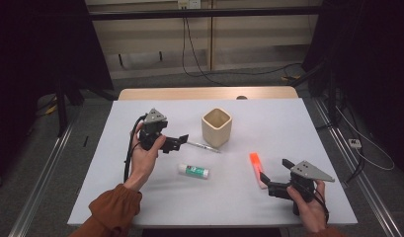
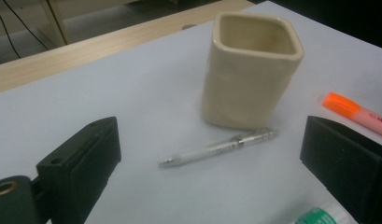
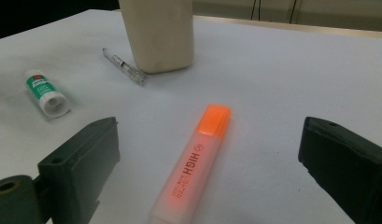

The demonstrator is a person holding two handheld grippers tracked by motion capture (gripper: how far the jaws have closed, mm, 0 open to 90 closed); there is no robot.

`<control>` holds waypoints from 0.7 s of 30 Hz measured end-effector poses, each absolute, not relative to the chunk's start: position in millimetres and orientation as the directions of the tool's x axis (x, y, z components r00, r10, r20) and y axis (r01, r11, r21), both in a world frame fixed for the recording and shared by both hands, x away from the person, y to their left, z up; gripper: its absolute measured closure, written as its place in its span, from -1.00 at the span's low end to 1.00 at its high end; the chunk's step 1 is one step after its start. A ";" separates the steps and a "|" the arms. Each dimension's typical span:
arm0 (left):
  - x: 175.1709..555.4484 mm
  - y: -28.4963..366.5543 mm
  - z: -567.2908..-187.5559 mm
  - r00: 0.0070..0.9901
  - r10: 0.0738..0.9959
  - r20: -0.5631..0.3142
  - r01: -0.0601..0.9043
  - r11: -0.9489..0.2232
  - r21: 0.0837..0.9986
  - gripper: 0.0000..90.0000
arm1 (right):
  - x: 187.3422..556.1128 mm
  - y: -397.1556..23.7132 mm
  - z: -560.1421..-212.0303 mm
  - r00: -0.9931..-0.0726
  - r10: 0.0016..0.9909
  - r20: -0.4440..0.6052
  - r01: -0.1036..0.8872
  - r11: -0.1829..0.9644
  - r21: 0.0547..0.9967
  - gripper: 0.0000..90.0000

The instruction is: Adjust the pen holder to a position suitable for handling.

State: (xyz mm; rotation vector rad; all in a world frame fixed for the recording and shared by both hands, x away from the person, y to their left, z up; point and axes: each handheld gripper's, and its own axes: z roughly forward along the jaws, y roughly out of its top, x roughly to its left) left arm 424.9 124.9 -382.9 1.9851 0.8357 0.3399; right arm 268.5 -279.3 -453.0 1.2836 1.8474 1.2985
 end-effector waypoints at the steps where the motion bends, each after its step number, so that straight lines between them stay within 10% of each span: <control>1: 422.5 126.7 -384.0 0.731 0.677 -0.087 0.417 -0.343 0.842 -0.89 | 268.4 -279.4 -453.0 -0.400 0.912 0.091 0.395 0.082 0.915 -0.88; 21: 373.5 157.2 -396.0 0.730 0.680 -0.064 0.379 -0.325 0.866 -0.87 | 266.3 -281.2 -453.2 -0.399 0.913 0.082 0.392 0.090 0.915 -0.88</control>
